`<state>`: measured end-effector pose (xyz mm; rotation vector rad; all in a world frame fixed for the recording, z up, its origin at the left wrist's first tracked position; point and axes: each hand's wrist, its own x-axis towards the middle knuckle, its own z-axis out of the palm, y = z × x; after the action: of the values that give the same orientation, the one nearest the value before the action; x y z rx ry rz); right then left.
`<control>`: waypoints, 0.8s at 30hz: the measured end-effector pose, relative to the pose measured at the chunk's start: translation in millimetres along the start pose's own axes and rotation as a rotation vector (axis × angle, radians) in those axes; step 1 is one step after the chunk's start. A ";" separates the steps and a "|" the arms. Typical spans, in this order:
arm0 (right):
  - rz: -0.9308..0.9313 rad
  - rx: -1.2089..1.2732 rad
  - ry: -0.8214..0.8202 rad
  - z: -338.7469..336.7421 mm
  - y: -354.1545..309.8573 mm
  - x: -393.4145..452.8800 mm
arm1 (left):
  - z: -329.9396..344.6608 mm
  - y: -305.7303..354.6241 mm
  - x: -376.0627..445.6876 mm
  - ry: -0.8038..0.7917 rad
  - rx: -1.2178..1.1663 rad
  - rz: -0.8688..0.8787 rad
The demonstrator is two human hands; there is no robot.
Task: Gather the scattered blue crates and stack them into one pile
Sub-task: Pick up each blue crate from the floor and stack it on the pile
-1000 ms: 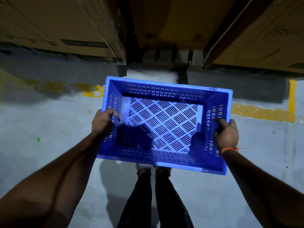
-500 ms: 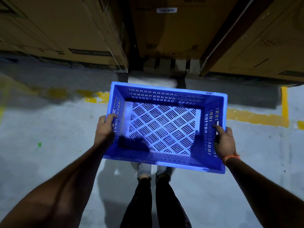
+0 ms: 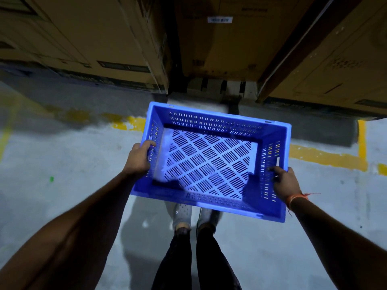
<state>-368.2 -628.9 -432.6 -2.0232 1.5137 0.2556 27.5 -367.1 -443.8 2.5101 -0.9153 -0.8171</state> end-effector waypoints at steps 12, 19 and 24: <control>-0.228 0.231 0.148 -70.4 -79.0 -83.6 | -78.9 101.3 -88.4 0.187 -0.100 0.136; -0.493 0.254 0.139 -121.9 -158.3 -119.2 | -149.0 136.8 -147.9 0.329 -0.216 0.244; -0.684 0.212 0.082 -136.1 -235.6 -133.3 | -201.1 131.2 -189.8 0.489 -0.324 0.189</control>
<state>-221.3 -555.8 -178.0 -2.2511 0.7711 -0.2545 -28.3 -311.7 -147.9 2.1521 -0.7610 -0.2443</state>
